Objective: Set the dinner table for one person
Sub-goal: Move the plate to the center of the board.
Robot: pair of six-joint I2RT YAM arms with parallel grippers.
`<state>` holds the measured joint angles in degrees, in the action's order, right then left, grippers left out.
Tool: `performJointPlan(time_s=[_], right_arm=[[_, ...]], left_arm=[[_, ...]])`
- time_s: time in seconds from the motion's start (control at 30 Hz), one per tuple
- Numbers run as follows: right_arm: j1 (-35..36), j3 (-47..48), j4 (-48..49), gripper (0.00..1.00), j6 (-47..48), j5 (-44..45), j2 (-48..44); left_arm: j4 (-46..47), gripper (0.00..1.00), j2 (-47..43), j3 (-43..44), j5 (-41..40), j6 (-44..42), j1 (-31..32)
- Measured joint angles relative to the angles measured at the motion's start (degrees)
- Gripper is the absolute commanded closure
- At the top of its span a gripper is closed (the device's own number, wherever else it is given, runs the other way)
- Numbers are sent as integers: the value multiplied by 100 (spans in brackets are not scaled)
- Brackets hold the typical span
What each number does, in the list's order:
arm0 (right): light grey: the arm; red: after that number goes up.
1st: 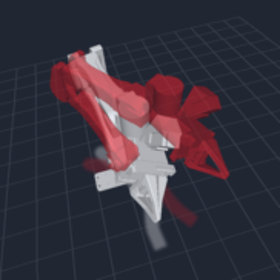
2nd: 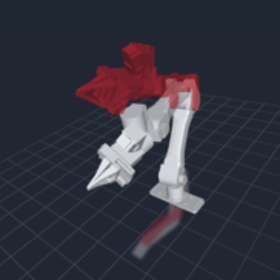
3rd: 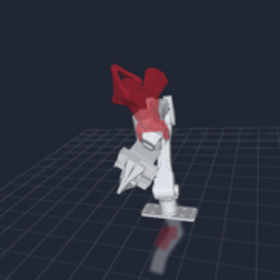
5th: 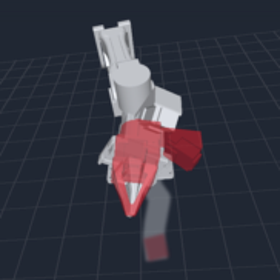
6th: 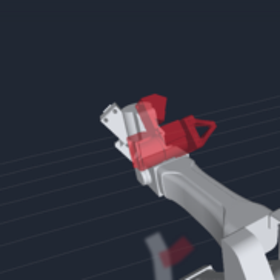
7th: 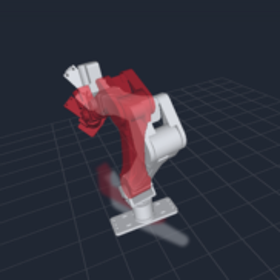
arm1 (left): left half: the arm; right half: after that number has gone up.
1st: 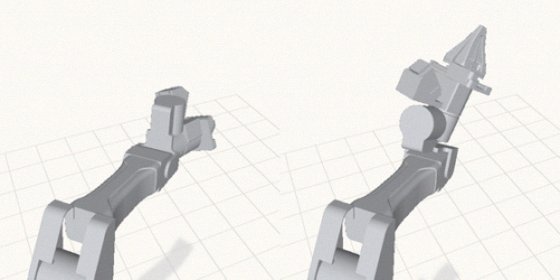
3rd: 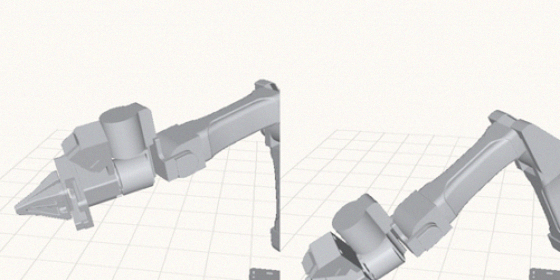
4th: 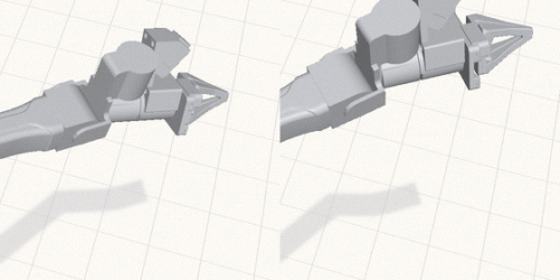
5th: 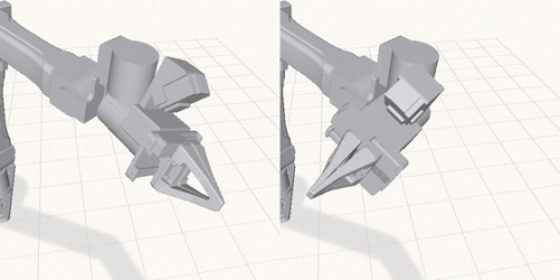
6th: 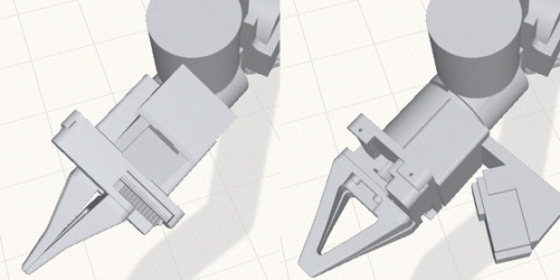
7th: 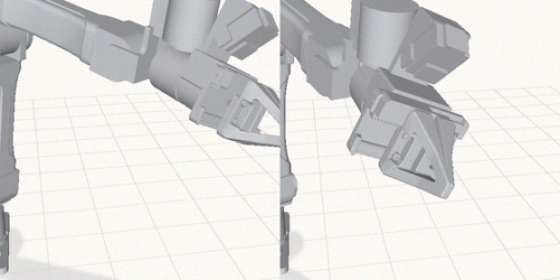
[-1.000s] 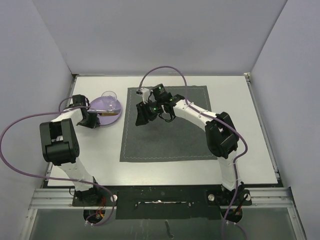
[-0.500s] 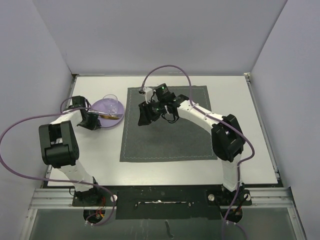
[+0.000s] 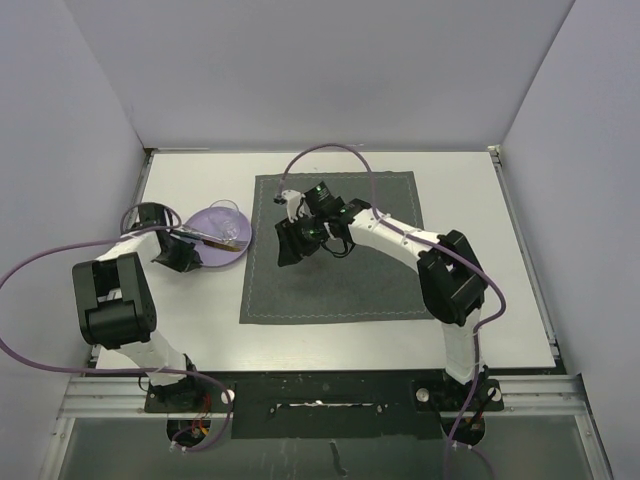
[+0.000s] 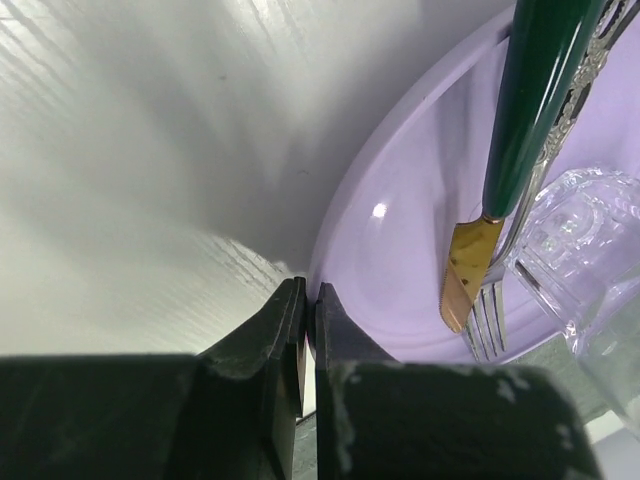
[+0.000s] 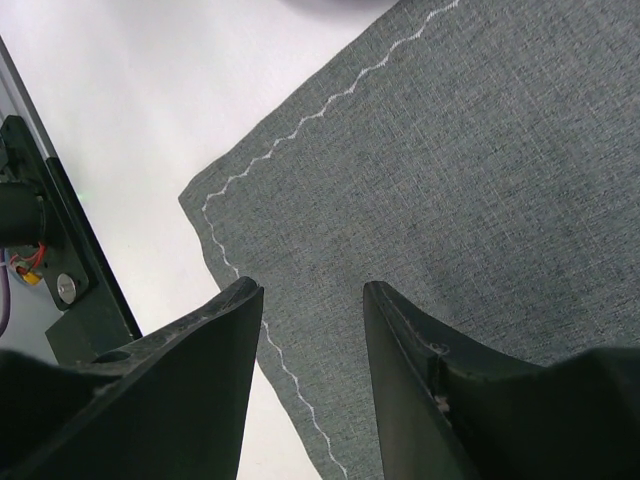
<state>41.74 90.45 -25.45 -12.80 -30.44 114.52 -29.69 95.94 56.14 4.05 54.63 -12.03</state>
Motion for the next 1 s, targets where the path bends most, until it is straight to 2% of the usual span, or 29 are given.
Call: performJointPlan(time_s=[0.27,0.5,0.6,0.8,1.0], right_arm=[[33,-101,-146,55,33,179,0],[33,59,-319,54,85,354,68],[33,828,-577,55,199,433,498],[31,2820,-837,60,348,479,1958],[24,3779,-1141,60,339,439,2881]], left_arm=[[610,100,-39,-391,470,-15,-33],[557,100,-195,-428,492,-227,-46],[468,100,-323,-435,476,-330,-79],[387,100,-358,-437,470,-457,-162],[376,100,-356,-437,476,-560,-181]])
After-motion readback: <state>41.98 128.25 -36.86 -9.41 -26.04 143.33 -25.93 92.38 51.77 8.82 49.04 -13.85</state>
